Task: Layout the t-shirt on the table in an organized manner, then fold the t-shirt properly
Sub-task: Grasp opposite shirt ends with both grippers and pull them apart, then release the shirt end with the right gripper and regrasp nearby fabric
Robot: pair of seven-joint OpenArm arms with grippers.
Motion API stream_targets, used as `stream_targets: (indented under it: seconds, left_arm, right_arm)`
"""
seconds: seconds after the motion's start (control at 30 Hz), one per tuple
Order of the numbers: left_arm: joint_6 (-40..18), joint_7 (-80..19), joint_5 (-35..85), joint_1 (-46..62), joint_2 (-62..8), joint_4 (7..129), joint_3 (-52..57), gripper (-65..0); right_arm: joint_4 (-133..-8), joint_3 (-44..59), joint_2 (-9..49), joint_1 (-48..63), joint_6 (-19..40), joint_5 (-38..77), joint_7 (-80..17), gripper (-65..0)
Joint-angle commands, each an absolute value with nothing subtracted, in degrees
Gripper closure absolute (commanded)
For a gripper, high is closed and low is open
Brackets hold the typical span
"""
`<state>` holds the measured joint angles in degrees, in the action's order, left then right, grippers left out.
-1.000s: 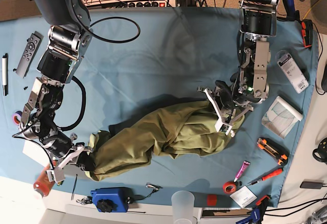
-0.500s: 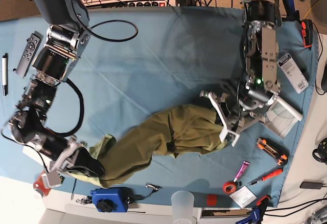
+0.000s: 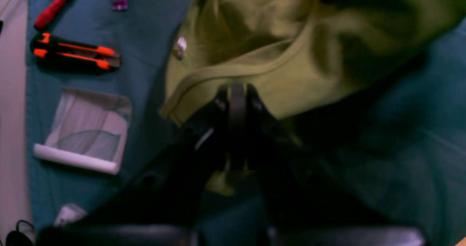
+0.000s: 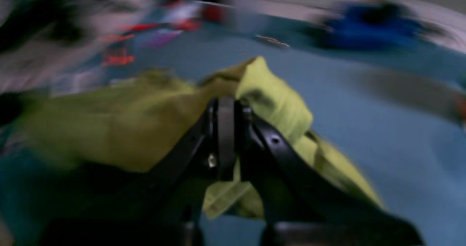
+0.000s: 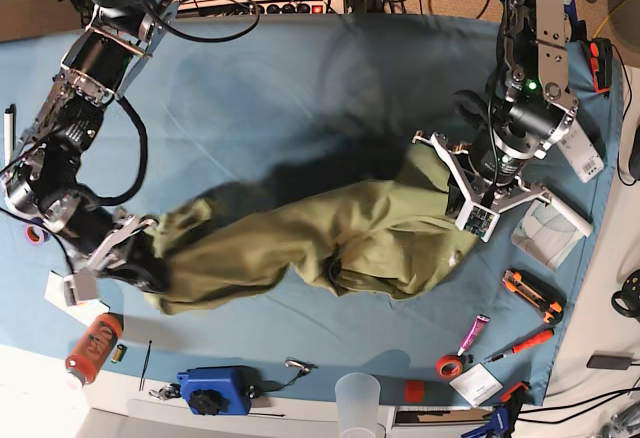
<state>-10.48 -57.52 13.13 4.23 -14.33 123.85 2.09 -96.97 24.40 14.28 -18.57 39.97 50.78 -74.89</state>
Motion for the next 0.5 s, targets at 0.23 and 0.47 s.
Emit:
stream_targets:
  seconds: [0.23,0.47]
  left_arm:
    - [-15.4,-47.2,14.6,-5.2,-14.6,109.0,2.4,0.0]
    - [-16.4,-45.7,14.8,-16.6,-14.6,90.9,2.4,0.0]
  right_arm:
    - [-81.3,24.2,15.0,-23.2,40.0,39.2,-59.2,0.0]
    - [-63.0,24.1,15.1,-30.6,40.0,35.3,-55.7,0.0]
